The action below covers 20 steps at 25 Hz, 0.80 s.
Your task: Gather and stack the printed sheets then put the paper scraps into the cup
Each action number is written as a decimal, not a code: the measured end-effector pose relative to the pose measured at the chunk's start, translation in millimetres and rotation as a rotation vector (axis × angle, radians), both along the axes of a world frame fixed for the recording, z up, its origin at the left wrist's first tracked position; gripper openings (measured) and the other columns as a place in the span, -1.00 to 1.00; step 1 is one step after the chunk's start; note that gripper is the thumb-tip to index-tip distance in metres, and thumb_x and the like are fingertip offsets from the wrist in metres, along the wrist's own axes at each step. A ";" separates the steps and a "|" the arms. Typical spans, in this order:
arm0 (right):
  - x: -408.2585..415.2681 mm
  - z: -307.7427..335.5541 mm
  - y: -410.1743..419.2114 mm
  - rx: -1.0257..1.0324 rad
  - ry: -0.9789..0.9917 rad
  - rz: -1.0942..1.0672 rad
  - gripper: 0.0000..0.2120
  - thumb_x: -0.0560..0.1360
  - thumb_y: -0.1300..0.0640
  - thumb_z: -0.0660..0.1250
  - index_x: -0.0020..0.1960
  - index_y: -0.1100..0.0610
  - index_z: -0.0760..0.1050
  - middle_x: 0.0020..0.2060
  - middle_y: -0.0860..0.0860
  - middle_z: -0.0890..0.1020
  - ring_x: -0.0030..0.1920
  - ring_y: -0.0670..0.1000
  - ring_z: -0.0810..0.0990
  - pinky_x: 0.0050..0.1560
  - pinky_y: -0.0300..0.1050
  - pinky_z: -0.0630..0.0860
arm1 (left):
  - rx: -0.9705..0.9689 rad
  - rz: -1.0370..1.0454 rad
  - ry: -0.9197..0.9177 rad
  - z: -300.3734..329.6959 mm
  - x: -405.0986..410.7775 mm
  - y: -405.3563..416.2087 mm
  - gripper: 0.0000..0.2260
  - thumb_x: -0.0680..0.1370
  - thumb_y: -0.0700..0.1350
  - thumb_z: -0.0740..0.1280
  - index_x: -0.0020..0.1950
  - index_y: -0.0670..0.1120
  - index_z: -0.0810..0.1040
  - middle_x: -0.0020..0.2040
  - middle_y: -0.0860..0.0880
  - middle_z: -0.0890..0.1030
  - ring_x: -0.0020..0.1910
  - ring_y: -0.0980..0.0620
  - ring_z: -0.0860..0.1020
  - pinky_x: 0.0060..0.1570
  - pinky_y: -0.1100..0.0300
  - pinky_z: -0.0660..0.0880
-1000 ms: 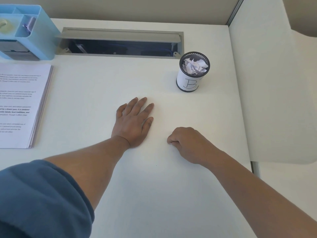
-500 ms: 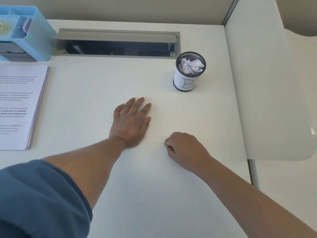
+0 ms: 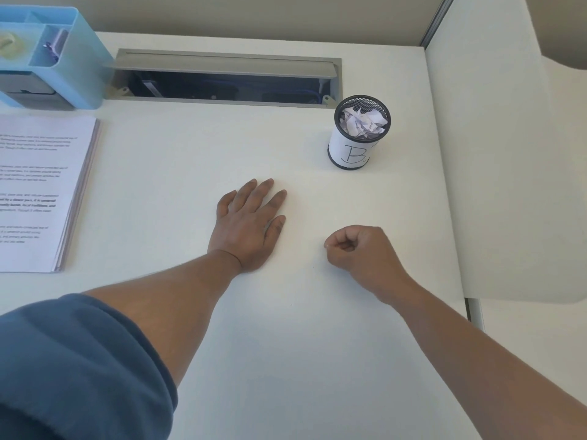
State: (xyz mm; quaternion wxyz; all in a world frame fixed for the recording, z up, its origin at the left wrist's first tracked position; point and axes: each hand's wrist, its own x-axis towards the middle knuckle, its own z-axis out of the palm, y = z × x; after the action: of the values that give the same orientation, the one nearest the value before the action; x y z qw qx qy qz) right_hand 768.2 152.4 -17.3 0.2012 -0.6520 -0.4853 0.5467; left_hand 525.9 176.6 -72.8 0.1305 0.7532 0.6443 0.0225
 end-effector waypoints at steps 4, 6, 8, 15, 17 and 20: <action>-1.2 14.0 14.5 -0.012 0.157 -0.090 -0.89 0.46 0.33 0.43 -0.17 0.15 0.67 -0.33 0.00 0.65 -0.31 0.00 0.52 -0.15 -0.04 0.48 | -0.002 0.002 -0.005 0.4 0.1 -0.2 -0.53 0.72 0.16 -0.01 0.65 0.17 0.17 0.68 0.11 0.07 0.66 -0.02 -0.04 0.58 0.01 -0.17; -6.3 24.4 23.9 0.044 0.197 -0.101 -0.88 0.46 0.34 0.43 -0.18 0.15 0.67 -0.34 -0.01 0.65 -0.32 -0.01 0.52 -0.13 -0.06 0.50 | -0.003 0.003 -0.008 0.2 -0.1 -0.2 -0.53 0.72 0.16 -0.01 0.65 0.18 0.17 0.68 0.11 0.07 0.66 -0.02 -0.05 0.58 0.00 -0.17; -11.9 37.6 38.8 0.130 0.227 -0.118 -0.85 0.48 0.35 0.43 -0.20 0.14 0.66 -0.36 -0.03 0.64 -0.32 -0.01 0.51 -0.15 -0.09 0.52 | -0.003 0.001 -0.007 0.3 0.1 0.0 -0.52 0.71 0.17 -0.02 0.64 0.18 0.17 0.68 0.10 0.07 0.66 -0.02 -0.04 0.59 -0.01 -0.16; -2.3 72.0 127.6 0.676 -0.233 -0.015 -0.93 0.44 0.19 0.42 -0.14 0.10 0.69 -0.33 -0.13 0.66 -0.30 -0.16 0.59 -0.12 -0.21 0.58 | -0.001 -0.005 -0.012 -0.7 -0.5 -0.5 -0.52 0.71 0.17 -0.03 0.64 0.18 0.17 0.68 0.10 0.08 0.66 -0.03 -0.03 0.59 -0.02 -0.14; 3.3 68.4 144.7 0.704 -0.409 0.075 -0.91 0.48 0.17 0.40 -0.08 0.11 0.69 -0.26 -0.09 0.67 -0.21 -0.06 0.64 -0.05 -0.14 0.60 | -0.005 -0.009 -0.013 -0.7 -0.8 -0.6 -0.52 0.71 0.18 -0.04 0.64 0.18 0.18 0.68 0.09 0.08 0.66 -0.03 -0.04 0.59 -0.02 -0.15; 8.2 60.3 157.1 0.733 -0.562 0.167 -0.81 0.53 0.22 0.29 -0.01 0.16 0.69 -0.11 0.08 0.73 -0.10 0.18 0.64 -0.02 0.01 0.60 | -0.003 -0.011 -0.011 -0.3 -0.7 -0.4 -0.52 0.71 0.18 -0.04 0.64 0.18 0.18 0.68 0.10 0.08 0.66 -0.02 -0.04 0.59 0.00 -0.17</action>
State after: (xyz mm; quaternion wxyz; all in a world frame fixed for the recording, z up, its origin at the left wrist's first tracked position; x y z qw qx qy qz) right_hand 776.4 309.5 43.0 0.2345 -0.6194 -0.7328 0.1559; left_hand 525.3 176.2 -73.1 0.1355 0.7563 0.6396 0.0249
